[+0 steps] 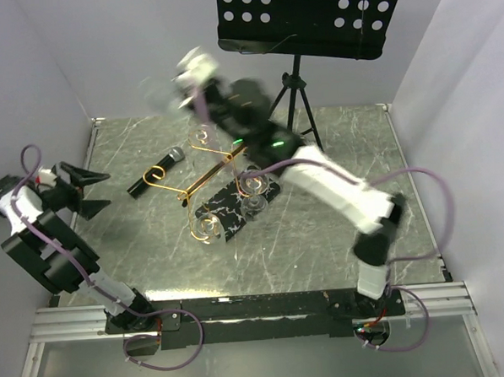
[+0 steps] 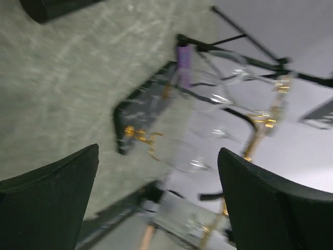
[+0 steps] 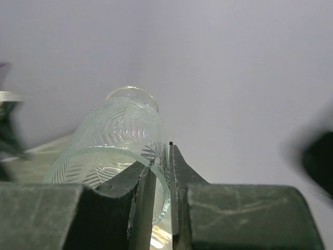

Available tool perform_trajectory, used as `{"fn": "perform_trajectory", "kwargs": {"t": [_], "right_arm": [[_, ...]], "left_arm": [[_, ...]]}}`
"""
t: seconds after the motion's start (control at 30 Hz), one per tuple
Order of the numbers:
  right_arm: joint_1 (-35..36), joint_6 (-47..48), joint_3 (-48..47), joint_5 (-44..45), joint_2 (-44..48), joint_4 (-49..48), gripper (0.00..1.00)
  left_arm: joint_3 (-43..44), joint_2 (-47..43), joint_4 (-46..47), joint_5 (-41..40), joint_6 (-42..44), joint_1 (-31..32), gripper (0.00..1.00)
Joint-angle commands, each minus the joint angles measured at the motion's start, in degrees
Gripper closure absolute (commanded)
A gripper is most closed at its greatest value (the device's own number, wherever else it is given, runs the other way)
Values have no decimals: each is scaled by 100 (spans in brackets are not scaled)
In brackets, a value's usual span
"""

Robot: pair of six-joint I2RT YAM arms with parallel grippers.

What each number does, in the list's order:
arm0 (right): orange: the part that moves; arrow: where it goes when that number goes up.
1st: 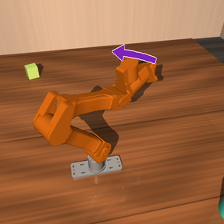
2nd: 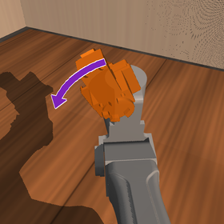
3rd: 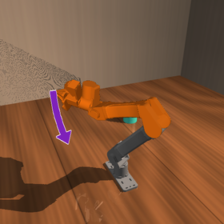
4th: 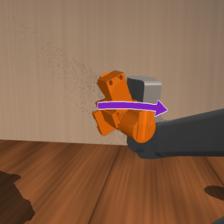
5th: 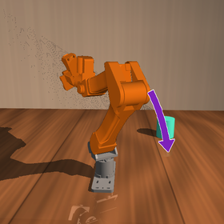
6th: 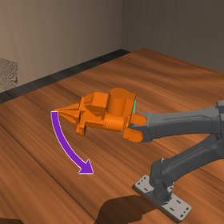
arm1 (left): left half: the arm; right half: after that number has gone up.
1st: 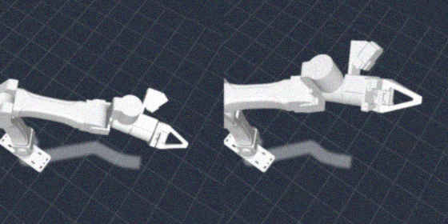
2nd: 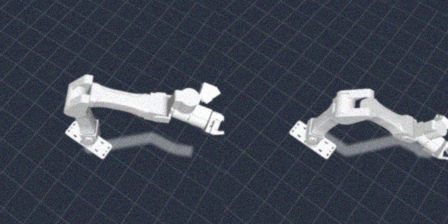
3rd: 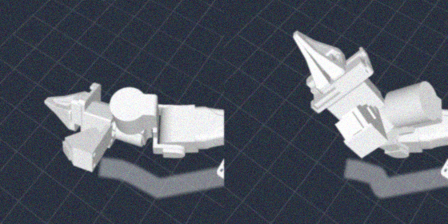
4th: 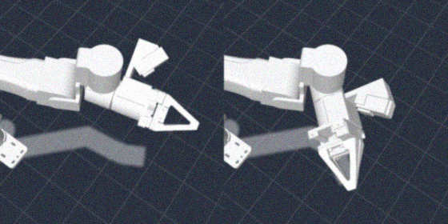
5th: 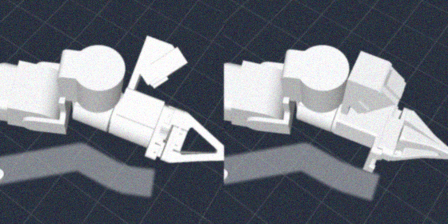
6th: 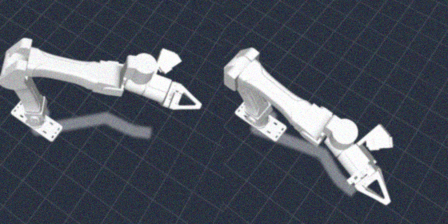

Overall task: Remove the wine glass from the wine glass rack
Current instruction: Place the wine glass at the center of the board.

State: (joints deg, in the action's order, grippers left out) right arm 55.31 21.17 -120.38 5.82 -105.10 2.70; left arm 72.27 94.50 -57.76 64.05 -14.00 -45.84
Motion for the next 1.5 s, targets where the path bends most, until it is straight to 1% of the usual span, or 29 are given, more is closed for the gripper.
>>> {"fn": "perform_trajectory", "kwargs": {"t": [0.0,0.07,0.13,0.27,0.4,0.47,0.5,0.53,0.57,0.6,0.67,0.8,0.97,1.03,1.17,1.3,1.47], "right_arm": [[-704,422,1127,577,1901,-112,100],[-1082,677,1996,578,2622,-7,100],[-1512,748,2517,621,3213,335,100],[-2689,538,3036,753,4083,1327,100],[-3674,169,3739,806,4804,2399,100],[-4140,-59,3986,675,4990,3128,100],[-4412,-156,4117,413,5034,3506,100],[-4789,-174,4206,-42,5026,3849,100],[-5210,-131,4250,-542,4965,4226,100],[-5484,-157,4259,-861,4833,4474,100],[-5916,-140,4225,-925,4421,4835,100],[-6356,202,3882,-881,3279,5504,100],[-6498,581,3636,-592,2399,5347,100],[-6541,599,3530,-670,2100,5172,100],[-6673,424,3267,-916,1564,4881,100],[-6735,301,2907,-846,931,4740,100],[-6919,-15,2730,-863,430,4424,100]], "left_arm": [[200,-177,1072,-1420,344,865,0],[86,-291,1388,-1658,433,1225,0],[-72,-405,1679,-1799,459,1472,0],[-467,-651,2302,-1905,346,1701,0],[-688,-784,2760,-2247,257,1877,0],[-697,-810,2936,-2467,362,2052,0],[-732,-819,3024,-2563,380,2132,0],[-749,-836,3103,-2651,363,2193,0],[-793,-837,3173,-2687,328,2246,0],[-820,-837,3235,-2705,345,2255,0],[-767,-784,3183,-2810,459,2290,0],[-618,-661,3042,-2951,653,2282,0],[-696,-783,3112,-2969,565,2326,0],[-802,-880,3174,-2960,530,2343,0],[-995,-1029,3227,-2995,398,2361,0],[-1083,-1161,3227,-3013,310,2361,0],[-1066,-1241,3174,-3039,266,2370,0]]}}
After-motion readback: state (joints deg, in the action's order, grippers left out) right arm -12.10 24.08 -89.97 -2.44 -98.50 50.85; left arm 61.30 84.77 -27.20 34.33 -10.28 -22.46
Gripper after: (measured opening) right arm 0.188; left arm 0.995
